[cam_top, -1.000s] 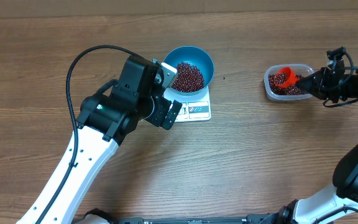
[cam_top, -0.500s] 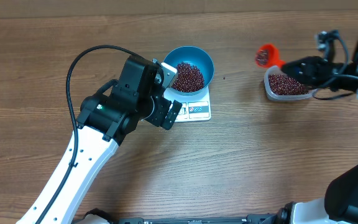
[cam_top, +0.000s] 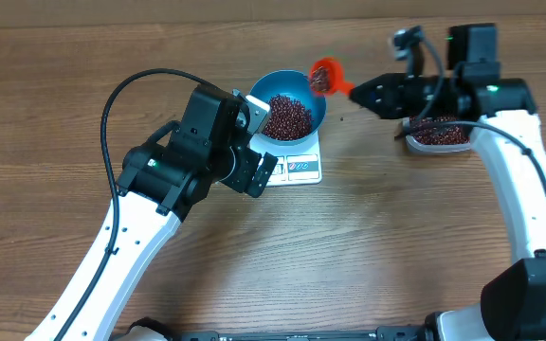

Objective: Scoop item into bowl and weigh 150g on scale

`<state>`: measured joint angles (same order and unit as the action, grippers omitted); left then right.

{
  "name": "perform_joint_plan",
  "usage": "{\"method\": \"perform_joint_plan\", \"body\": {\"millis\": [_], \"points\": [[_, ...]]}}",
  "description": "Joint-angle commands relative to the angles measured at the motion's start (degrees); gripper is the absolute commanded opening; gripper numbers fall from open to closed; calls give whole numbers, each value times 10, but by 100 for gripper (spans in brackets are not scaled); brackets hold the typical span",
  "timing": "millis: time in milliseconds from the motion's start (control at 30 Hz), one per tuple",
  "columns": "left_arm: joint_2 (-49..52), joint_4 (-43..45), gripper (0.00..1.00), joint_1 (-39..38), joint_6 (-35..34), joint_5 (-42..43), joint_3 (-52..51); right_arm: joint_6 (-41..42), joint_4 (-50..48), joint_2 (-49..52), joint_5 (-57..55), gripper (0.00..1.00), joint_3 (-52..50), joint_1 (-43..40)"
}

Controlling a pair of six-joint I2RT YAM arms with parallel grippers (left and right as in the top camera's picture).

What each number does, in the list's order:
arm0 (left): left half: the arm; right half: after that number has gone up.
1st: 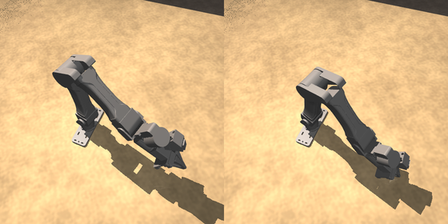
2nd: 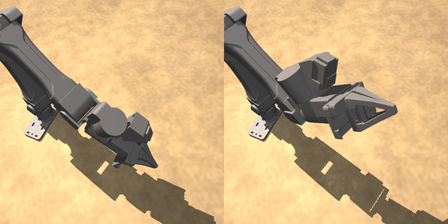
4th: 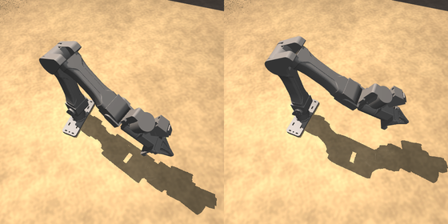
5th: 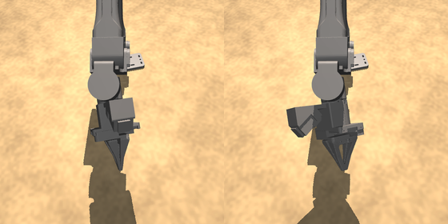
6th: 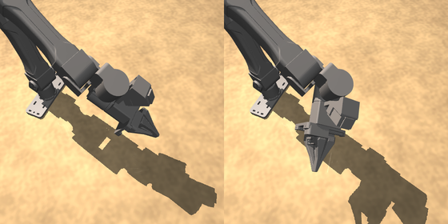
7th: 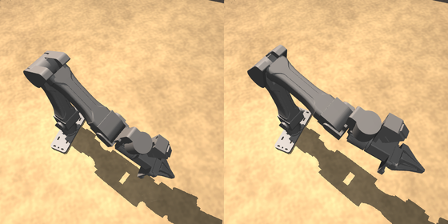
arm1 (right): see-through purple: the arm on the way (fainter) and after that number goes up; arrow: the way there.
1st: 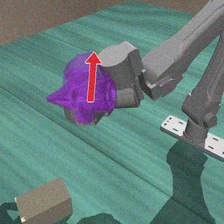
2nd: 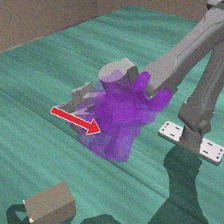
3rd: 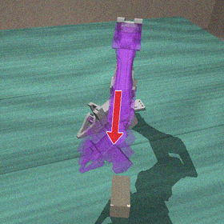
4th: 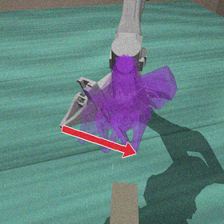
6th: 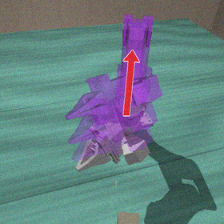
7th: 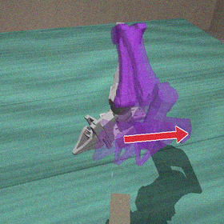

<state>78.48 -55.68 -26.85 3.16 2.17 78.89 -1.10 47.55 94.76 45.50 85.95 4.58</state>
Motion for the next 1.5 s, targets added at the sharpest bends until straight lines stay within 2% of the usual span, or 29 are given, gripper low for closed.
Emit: {"method": "perform_joint_plan", "body": {"millis": [0,300,467,667,800,1467], "points": [[0,2,100,2,-6,2,-4,11,-6,-14,-75,4,18,32],[0,2,99,2,-6,2,-4,10,-6,-14,-101,4,18,57],[0,2,100,2,-6,2,-4,-24,-1,-14,-119,4,18,74],[0,2,100,2,-6,2,-4,-73,1,-14,-174,4,18,118],[0,2,100,2,-6,2,-4,-73,-2,-14,-239,3,18,141],[0,2,100,2,-6,2,-4,-73,-12,-14,-240,4,18,145]]}}
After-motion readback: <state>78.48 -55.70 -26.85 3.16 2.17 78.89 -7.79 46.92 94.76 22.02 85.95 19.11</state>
